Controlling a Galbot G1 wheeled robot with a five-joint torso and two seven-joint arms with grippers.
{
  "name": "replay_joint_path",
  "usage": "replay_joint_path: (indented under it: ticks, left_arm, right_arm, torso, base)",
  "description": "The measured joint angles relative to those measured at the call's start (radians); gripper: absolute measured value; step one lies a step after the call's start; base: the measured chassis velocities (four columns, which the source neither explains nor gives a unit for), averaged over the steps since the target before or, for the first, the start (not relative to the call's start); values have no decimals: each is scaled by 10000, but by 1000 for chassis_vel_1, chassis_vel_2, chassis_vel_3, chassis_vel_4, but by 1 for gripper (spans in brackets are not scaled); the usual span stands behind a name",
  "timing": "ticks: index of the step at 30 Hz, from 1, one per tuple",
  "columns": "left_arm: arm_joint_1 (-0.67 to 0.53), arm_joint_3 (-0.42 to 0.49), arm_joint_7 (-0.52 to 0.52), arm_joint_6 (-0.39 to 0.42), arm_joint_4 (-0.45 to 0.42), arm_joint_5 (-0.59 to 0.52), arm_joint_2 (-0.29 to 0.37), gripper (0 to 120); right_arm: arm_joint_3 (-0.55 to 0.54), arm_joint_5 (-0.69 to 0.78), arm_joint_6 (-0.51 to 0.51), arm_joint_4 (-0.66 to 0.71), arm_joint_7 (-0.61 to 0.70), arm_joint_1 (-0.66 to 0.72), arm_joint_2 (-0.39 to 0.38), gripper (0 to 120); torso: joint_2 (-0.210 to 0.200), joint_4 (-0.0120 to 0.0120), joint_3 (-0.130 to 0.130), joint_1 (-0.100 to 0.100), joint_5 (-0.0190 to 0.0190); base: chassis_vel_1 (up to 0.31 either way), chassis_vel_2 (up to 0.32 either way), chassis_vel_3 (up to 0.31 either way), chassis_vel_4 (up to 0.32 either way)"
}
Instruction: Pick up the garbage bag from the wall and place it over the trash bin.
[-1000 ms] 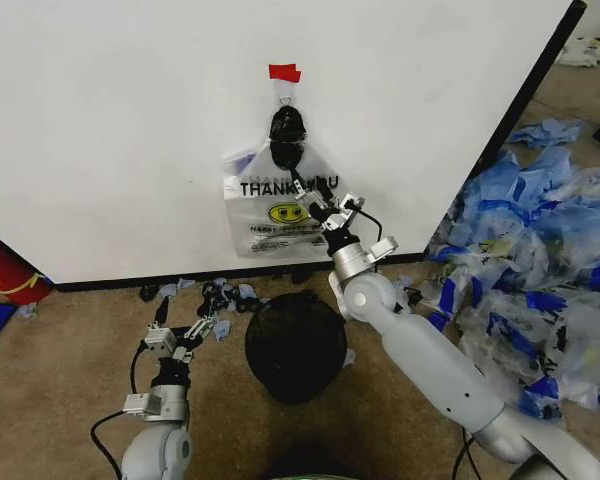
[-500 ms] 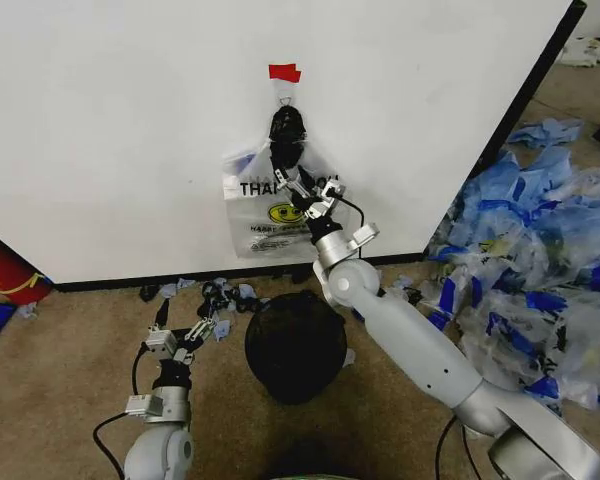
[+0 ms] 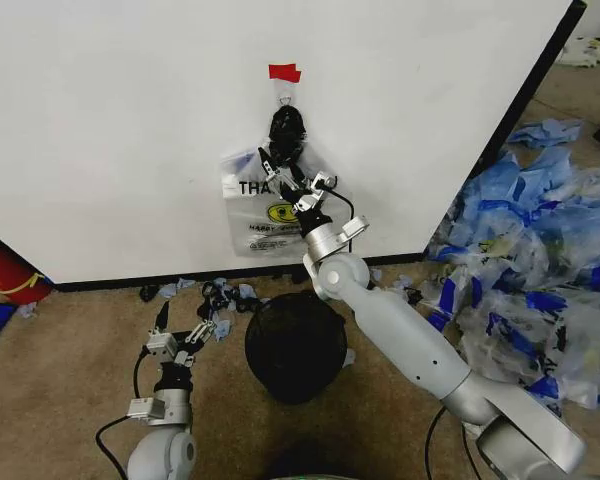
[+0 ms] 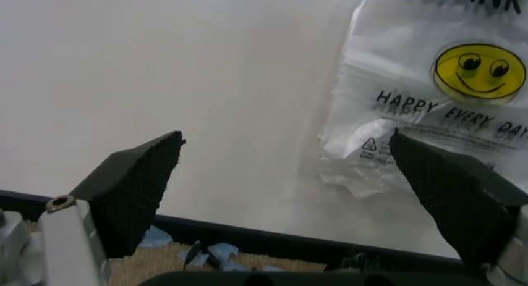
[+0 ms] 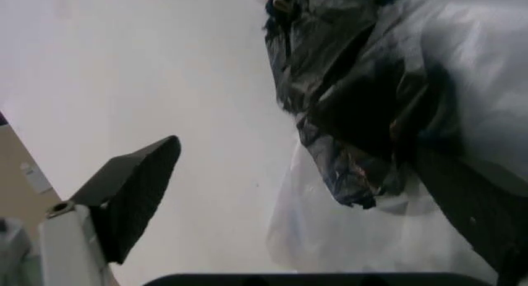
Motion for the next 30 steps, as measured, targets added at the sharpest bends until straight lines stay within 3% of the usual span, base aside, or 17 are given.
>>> replay_joint_path:
  ticks: [14, 16, 19, 22, 30]
  left_arm:
    - [-85, 201, 5, -32, 213, 125, -75, 99]
    - [-79, 208, 9, -54, 236, 147, -101, 99]
    - [-59, 209, 12, -77, 242, 161, -113, 99]
    - [-50, 206, 16, -106, 242, 174, -136, 99]
    - [43, 180, 23, -223, 242, 228, -248, 99]
  right_arm:
    - [308, -80, 77, 90, 22, -147, -103, 49]
    - [341, -80, 79, 69, 22, -120, -96, 36]
    - [354, -79, 84, 43, 20, -105, -76, 30]
    - [356, -80, 89, -7, 7, -99, -37, 15]
    - [336, -136, 174, -218, -89, -113, 37, 5]
  torso:
    - [0, -1, 0, 0, 0]
    - [0, 0, 0, 0, 0]
    - [0, 0, 0, 0, 0]
    - [0, 0, 0, 0, 0]
    - [0, 0, 0, 0, 0]
  base:
    - [0, 0, 0, 0]
    - [0, 0, 0, 0]
    - [0, 0, 0, 0]
    - [0, 0, 0, 0]
    - [0, 0, 0, 0]
